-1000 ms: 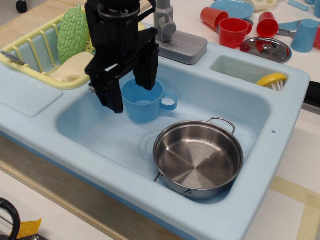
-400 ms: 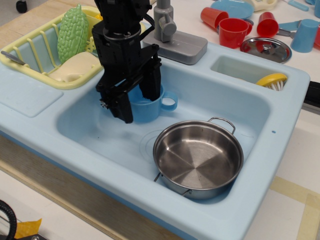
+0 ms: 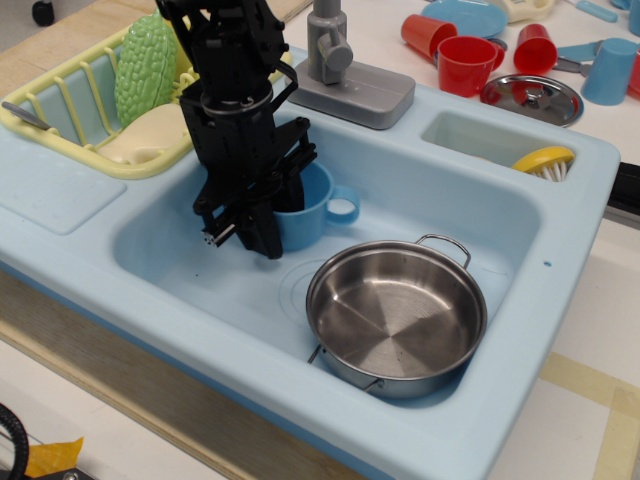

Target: Put cup into pot or pan

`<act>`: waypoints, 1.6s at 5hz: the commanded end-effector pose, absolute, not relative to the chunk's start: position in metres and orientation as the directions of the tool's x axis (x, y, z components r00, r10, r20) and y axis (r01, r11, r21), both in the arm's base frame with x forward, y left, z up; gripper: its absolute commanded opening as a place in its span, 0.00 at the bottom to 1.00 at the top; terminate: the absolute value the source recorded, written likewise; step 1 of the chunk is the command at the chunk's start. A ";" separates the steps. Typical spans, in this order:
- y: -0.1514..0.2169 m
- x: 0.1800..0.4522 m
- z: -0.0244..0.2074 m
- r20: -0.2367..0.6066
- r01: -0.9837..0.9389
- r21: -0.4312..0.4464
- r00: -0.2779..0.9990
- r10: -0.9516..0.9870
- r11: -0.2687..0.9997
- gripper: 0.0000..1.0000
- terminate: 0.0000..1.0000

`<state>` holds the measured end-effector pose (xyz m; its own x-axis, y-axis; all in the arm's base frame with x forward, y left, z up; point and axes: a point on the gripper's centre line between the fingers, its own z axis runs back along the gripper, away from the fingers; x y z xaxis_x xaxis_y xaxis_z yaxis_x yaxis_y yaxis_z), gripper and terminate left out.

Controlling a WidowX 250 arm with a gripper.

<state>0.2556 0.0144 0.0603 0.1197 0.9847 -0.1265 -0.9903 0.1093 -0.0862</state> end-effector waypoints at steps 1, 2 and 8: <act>0.011 0.250 0.071 -0.128 -0.988 -0.097 0.131 0.983 0.119 0.00 0.00; -0.004 0.239 0.093 -0.068 -0.983 -0.113 0.155 0.986 0.146 0.00 0.00; -0.079 0.218 0.086 -0.153 -0.957 -0.169 0.264 0.952 0.238 1.00 0.00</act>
<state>0.2143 -0.0789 0.0816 0.2600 0.9531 -0.1551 -0.9602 0.2382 -0.1460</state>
